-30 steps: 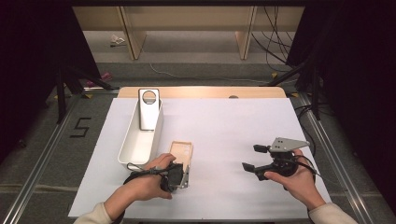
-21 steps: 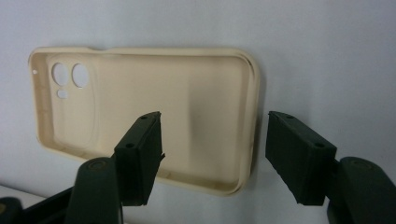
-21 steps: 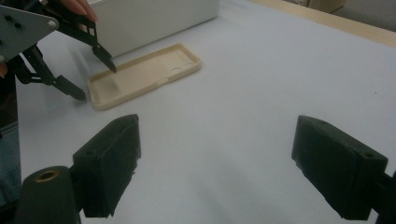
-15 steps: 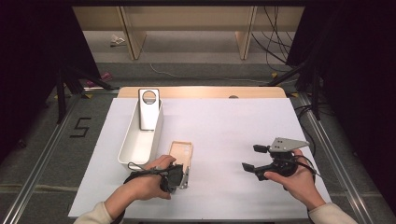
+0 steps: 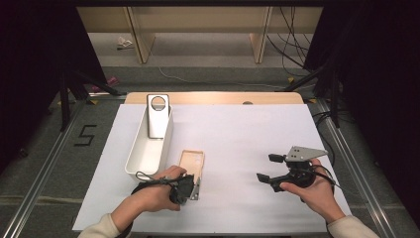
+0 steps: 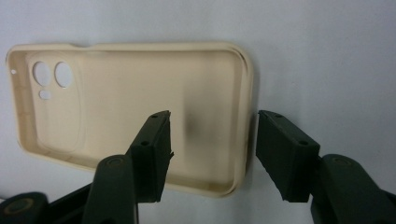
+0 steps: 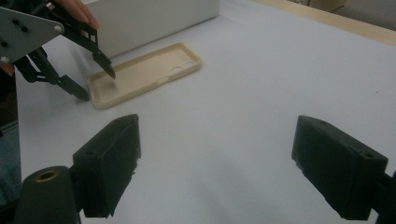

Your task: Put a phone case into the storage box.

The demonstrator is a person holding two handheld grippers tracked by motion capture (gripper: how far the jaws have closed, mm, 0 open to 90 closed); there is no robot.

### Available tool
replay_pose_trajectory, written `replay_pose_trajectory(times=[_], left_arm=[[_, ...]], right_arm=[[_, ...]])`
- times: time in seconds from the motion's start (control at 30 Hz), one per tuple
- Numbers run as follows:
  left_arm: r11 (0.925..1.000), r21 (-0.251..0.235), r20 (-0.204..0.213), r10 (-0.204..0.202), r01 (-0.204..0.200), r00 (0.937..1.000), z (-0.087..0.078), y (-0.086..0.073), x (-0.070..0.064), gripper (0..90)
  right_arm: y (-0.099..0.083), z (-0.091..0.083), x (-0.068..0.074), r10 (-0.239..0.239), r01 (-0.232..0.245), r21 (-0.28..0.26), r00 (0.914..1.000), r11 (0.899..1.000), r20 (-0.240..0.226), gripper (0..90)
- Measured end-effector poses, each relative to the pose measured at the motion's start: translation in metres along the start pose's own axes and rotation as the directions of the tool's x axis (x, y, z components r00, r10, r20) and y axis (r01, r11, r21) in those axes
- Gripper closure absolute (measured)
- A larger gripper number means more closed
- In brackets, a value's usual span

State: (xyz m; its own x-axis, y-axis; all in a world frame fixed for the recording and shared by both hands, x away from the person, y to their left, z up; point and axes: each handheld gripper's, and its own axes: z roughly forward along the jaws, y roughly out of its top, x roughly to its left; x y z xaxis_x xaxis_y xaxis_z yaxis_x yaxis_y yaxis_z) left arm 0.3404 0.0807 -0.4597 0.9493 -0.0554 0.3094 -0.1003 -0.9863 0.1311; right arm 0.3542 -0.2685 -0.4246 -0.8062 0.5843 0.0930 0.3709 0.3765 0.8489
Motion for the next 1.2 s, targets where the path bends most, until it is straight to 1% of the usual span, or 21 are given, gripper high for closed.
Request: replay_pose_trajectory(times=[0.17, 0.2, 0.33, 0.47, 0.87, 1.2], left_arm=[[1.0000, 0.001, 0.012, 0.008, -0.008, 0.9999, -0.0001, 0.0006, 0.0006, 48.5], [1.0000, 0.003, 0.020, -0.001, 0.000, 0.9998, 0.0000, 0.0005, -0.0001, 49.2], [1.0000, 0.003, 0.028, 0.003, -0.003, 0.9996, 0.0000, 0.0010, -0.0006, 53.0], [1.0000, 0.006, 0.044, 0.001, -0.001, 0.9990, -0.0004, 0.0010, -0.0004, 56.7], [1.0000, 0.008, 0.051, 0.006, -0.006, 0.9987, -0.0005, 0.0012, -0.0005, 58.8], [0.9999, 0.008, 0.074, 0.006, -0.007, 0.9973, -0.0007, 0.0009, -0.0005, 65.0]], right_arm=[[-0.0002, 0.0001, -0.0002, 0.001, -0.001, 0.002, 1.0000, 1.000, 0.000, 16.4], [-0.0002, 0.0002, -0.0002, 0.000, 0.000, 0.003, 1.0000, 1.000, -0.001, 16.4], [-0.0002, 0.0003, 0.0000, -0.002, 0.002, 0.002, 1.0000, 1.000, -0.002, 16.4], [-0.0003, 0.0003, 0.0000, -0.002, 0.002, 0.003, 1.0000, 1.000, -0.002, 16.4], [-0.0002, 0.0002, -0.0001, -0.002, 0.002, 0.003, 1.0000, 1.000, -0.001, 16.4], [-0.0003, 0.0005, 0.0001, -0.002, 0.002, 0.005, 1.0000, 1.000, -0.003, 16.4]])
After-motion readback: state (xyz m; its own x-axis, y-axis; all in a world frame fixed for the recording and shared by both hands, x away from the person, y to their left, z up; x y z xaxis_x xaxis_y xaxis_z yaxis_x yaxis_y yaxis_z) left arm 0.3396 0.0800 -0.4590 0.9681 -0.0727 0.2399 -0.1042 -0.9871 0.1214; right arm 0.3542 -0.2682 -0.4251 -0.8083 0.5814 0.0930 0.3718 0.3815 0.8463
